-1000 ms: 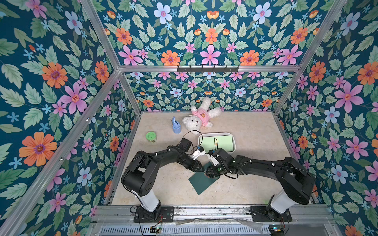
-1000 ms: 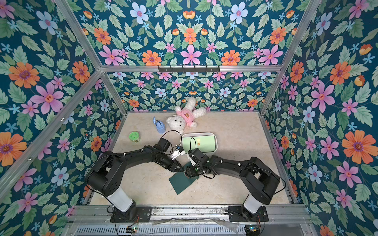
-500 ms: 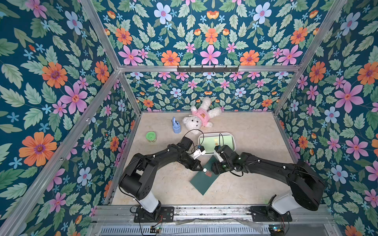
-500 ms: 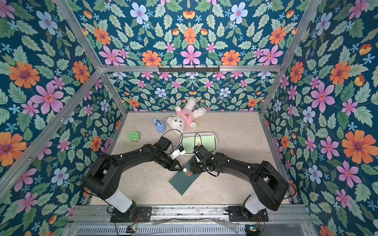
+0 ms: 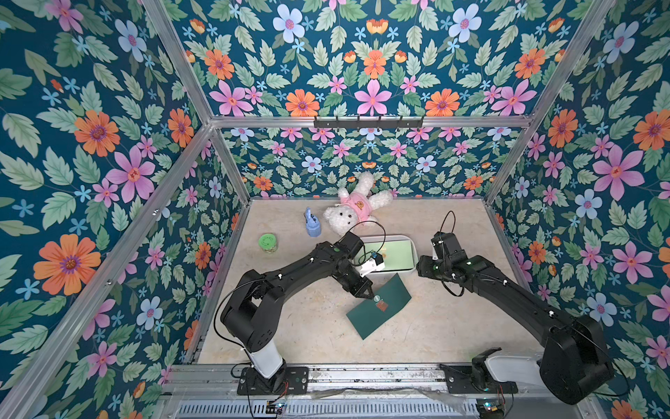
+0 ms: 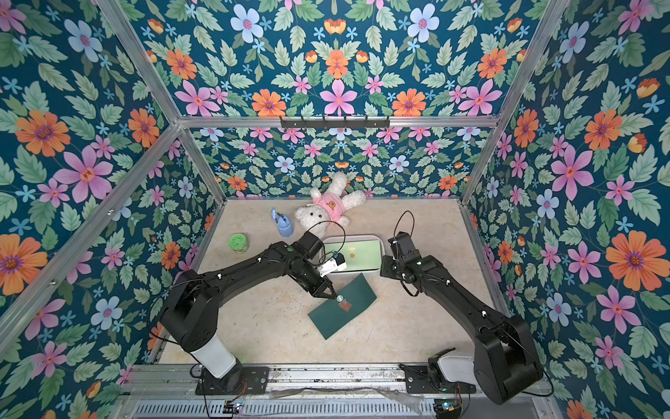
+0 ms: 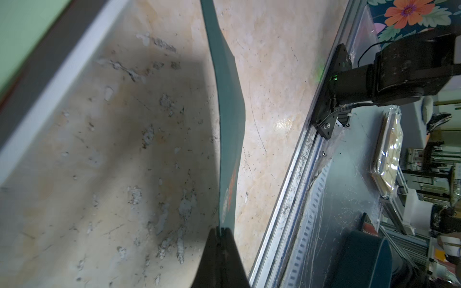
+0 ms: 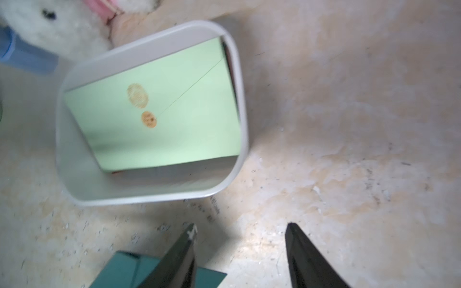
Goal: Put the sealed envelopes into the storage box
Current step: Pick up the envelope from the center of the board, then pick up the storage box at the center of the board.
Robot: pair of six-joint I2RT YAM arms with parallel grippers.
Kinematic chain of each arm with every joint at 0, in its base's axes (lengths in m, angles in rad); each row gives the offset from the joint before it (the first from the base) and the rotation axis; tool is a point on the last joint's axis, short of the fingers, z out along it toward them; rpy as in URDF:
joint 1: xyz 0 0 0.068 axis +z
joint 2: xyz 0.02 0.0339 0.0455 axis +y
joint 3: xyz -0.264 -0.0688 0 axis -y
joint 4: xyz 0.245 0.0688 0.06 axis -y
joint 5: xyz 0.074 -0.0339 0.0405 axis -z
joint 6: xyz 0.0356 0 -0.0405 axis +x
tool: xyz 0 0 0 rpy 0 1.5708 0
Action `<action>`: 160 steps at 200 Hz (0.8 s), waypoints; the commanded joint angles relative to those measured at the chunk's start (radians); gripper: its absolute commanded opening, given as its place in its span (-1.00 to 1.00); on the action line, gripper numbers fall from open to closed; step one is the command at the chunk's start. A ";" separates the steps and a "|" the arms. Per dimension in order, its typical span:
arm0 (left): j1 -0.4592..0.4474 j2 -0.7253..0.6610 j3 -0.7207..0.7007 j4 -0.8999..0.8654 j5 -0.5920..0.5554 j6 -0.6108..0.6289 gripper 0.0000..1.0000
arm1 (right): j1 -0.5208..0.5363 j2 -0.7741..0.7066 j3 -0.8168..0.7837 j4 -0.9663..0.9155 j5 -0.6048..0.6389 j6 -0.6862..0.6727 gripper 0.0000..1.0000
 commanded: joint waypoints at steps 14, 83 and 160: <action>-0.001 0.008 0.107 -0.181 -0.089 0.072 -1.00 | -0.024 0.087 0.061 0.063 -0.036 -0.032 0.06; 0.000 -0.001 0.248 -0.260 -0.184 0.082 -1.00 | -0.026 0.309 0.194 0.043 -0.006 -0.102 -0.14; 0.018 0.092 0.496 -0.371 -0.302 0.111 -1.00 | -0.026 0.378 0.218 0.006 -0.010 -0.162 -0.57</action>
